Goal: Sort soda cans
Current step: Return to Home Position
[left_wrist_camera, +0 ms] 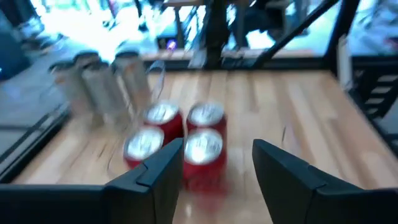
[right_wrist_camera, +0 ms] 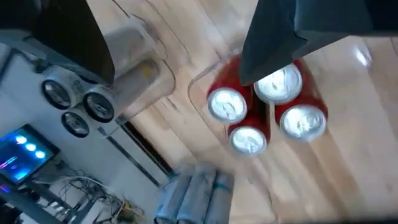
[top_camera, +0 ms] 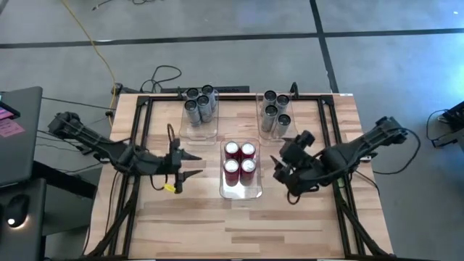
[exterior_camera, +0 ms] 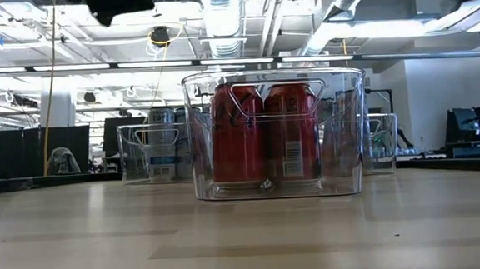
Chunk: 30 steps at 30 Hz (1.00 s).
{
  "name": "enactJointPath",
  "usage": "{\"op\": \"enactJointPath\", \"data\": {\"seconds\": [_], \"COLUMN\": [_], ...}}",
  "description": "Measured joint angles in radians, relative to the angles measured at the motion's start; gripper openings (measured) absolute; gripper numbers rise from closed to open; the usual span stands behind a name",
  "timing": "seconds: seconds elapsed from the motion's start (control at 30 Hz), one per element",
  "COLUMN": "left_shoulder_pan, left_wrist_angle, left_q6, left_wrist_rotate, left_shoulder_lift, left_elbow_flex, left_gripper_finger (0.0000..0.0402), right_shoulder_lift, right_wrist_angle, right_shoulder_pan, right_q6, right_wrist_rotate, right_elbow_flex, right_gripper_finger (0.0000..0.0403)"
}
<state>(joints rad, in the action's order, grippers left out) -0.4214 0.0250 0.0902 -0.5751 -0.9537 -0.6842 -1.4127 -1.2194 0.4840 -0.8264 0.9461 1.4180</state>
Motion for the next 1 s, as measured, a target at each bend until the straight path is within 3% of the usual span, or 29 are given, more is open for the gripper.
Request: {"op": "enactJointPath", "data": {"seconds": [0.13, 0.23, 0.33, 0.43, 0.5, 0.67, 0.77, 0.9, 1.0], "left_shoulder_pan": [0.076, 0.108, 0.113, 0.107, 0.110, 0.121, 0.116, 0.105, 0.100], "left_wrist_angle": [-0.040, -0.069, -0.183, -0.273, -0.289, -0.263, -0.225, -0.142, -0.084], "left_q6": [-0.052, -0.017, 0.054, 0.070, 0.079, 0.069, 0.043, 0.017, 0.015], "left_wrist_rotate": [0.136, 0.152, 0.155, 0.159, 0.156, 0.134, 0.131, 0.099, 0.073], "left_shoulder_lift": [-0.001, -0.007, -0.008, 0.008, 0.029, 0.145, 0.245, 0.369, 0.423], "left_elbow_flex": [0.000, 0.027, 0.103, 0.182, 0.214, 0.244, 0.245, 0.245, 0.245], "left_gripper_finger": [0.0177, 0.0169, 0.0154, 0.0128, 0.0106, 0.0044, 0.0008, 0.0003, 0.0001], "right_shoulder_lift": [0.082, 0.137, 0.195, 0.253, 0.297, 0.417, 0.488, 0.594, 0.666], "right_wrist_angle": [0.163, 0.207, 0.272, 0.358, 0.406, 0.553, 0.770, 1.072, 1.303], "right_shoulder_pan": [0.013, 0.041, 0.067, 0.095, 0.113, 0.162, 0.228, 0.269, 0.243], "right_q6": [0.077, 0.135, 0.176, 0.232, 0.263, 0.309, 0.488, 0.719, 0.856], "right_wrist_rotate": [0.110, 0.148, 0.152, 0.159, 0.167, 0.220, 0.219, 0.152, -0.001], "right_elbow_flex": [-0.119, -0.170, -0.231, -0.297, -0.342, -0.466, -0.567, -0.709, -0.824], "right_gripper_finger": [0.0330, 0.0273, 0.0180, 0.0060, 0.0018, 0.0009, 0.0004, 0.0002, 0.0001]}}
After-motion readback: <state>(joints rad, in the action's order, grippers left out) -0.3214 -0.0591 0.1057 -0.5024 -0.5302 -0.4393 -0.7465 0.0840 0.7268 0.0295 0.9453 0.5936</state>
